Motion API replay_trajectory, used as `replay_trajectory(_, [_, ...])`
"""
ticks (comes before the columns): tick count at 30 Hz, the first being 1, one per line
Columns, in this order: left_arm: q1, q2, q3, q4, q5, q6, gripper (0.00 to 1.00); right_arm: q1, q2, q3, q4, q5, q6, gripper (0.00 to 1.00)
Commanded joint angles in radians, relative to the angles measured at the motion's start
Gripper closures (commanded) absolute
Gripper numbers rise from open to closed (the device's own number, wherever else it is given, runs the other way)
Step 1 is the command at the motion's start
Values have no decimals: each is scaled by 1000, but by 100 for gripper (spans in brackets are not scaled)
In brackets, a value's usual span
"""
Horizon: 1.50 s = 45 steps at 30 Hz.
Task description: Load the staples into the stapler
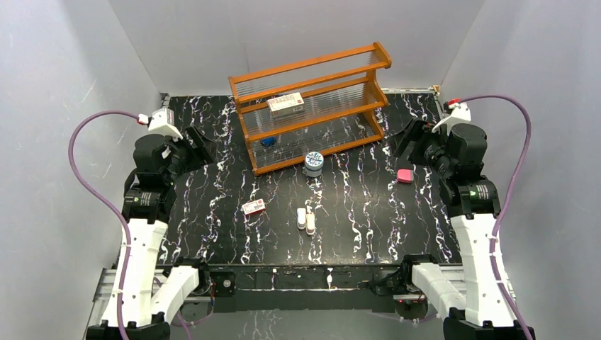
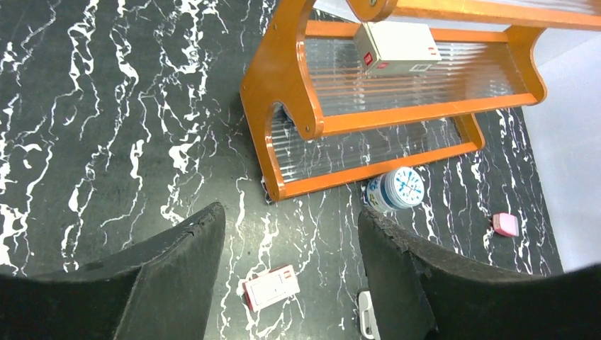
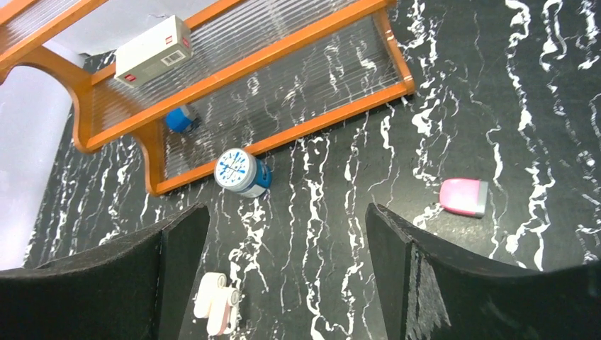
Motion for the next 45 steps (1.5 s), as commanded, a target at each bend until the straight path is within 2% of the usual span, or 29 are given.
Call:
replay_trajectory(1, [-13, -46, -37, 12, 22, -18, 33, -2, -45, -20, 17, -59, 52, 9])
replay_trajectory(3, [-20, -49, -63, -9, 32, -48, 33, -2, -49, -3, -7, -120, 54, 8])
replay_trajectory(7, [-22, -84, -214, 2, 187, -143, 33, -1, -54, -11, -18, -308, 65, 9])
replay_trajectory(11, [-22, -130, -333, 31, 321, -244, 33, -2, -48, -63, 39, -449, 85, 10])
replay_trajectory(14, [-22, -139, -368, 29, 360, -280, 33, -2, -13, -86, 111, -542, 89, 11])
replay_trajectory(17, [-22, -127, -389, 17, 326, -290, 33, 14, 22, -132, 238, -599, 110, 12])
replay_trajectory(19, [-22, -112, -399, 11, 291, -287, 33, 65, 48, -162, 331, -565, 121, 12])
replay_trajectory(20, [-22, -101, -404, -3, 253, -297, 33, 115, 69, -168, 364, -498, 114, 12])
replay_trajectory(24, [-22, -26, -404, -29, 166, -316, 33, 428, 219, -126, 419, -197, -35, 12])
replay_trajectory(26, [-21, 37, -398, -55, 121, -345, 35, 541, 317, -88, 449, -138, -97, 12])
replay_trajectory(29, [-20, 129, -372, -88, 91, -367, 40, 639, 453, -40, 524, -163, -184, 14])
replay_trajectory(33, [-16, 202, -338, -100, 85, -380, 34, 762, 589, -5, 621, -181, -328, 13])
replay_trajectory(39, [-14, 232, -330, -84, 100, -383, 34, 874, 777, 35, 734, -278, -569, 11])
replay_trajectory(41, [-14, 232, -352, -71, 107, -394, 38, 896, 853, 55, 740, -319, -657, 11])
replay_trajectory(42, [-14, 230, -365, -67, 98, -395, 43, 902, 891, 74, 734, -336, -693, 11])
replay_trajectory(43, [-14, 227, -373, -69, 82, -393, 49, 905, 930, 95, 725, -357, -719, 11])
replay_trajectory(45, [-14, 220, -383, -91, 23, -393, 53, 905, 1004, 146, 703, -398, -755, 11])
